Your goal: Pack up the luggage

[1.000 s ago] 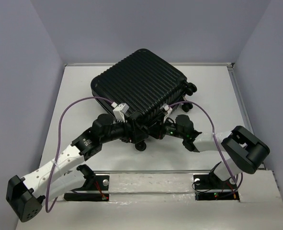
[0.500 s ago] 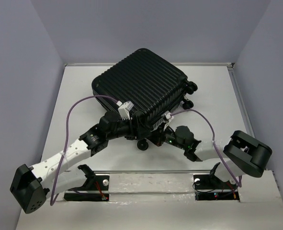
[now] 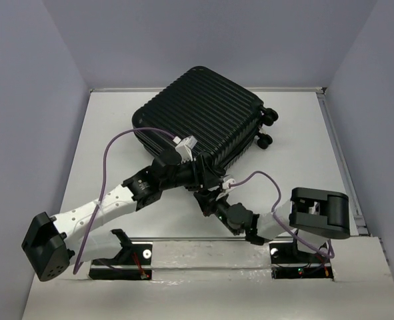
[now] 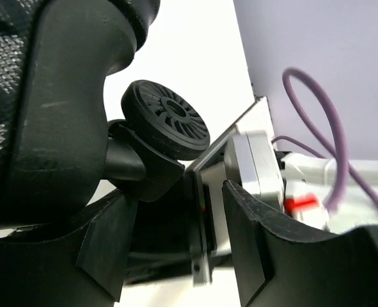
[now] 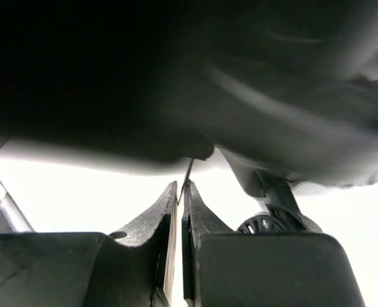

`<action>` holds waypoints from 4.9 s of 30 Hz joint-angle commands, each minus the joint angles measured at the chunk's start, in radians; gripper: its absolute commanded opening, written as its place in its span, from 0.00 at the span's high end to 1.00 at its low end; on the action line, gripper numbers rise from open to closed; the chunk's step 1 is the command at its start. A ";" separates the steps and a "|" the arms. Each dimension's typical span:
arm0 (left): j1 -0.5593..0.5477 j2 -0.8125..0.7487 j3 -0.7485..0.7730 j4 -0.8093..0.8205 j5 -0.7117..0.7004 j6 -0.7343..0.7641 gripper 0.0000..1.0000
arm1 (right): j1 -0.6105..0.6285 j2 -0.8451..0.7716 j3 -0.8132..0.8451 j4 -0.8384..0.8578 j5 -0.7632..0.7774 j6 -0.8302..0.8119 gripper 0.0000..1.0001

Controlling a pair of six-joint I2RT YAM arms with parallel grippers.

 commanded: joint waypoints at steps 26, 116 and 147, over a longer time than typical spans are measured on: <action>0.124 0.157 0.626 -0.162 -0.108 0.264 0.01 | 0.261 0.131 0.076 -0.016 0.334 0.140 0.40; 0.686 -0.215 0.187 -0.206 -0.226 0.362 0.01 | -0.761 -0.513 0.555 -1.127 -0.730 -0.087 0.50; 0.717 -0.462 -0.029 -0.435 0.095 0.465 0.01 | -0.462 -0.564 0.137 -0.944 -0.211 -0.097 0.44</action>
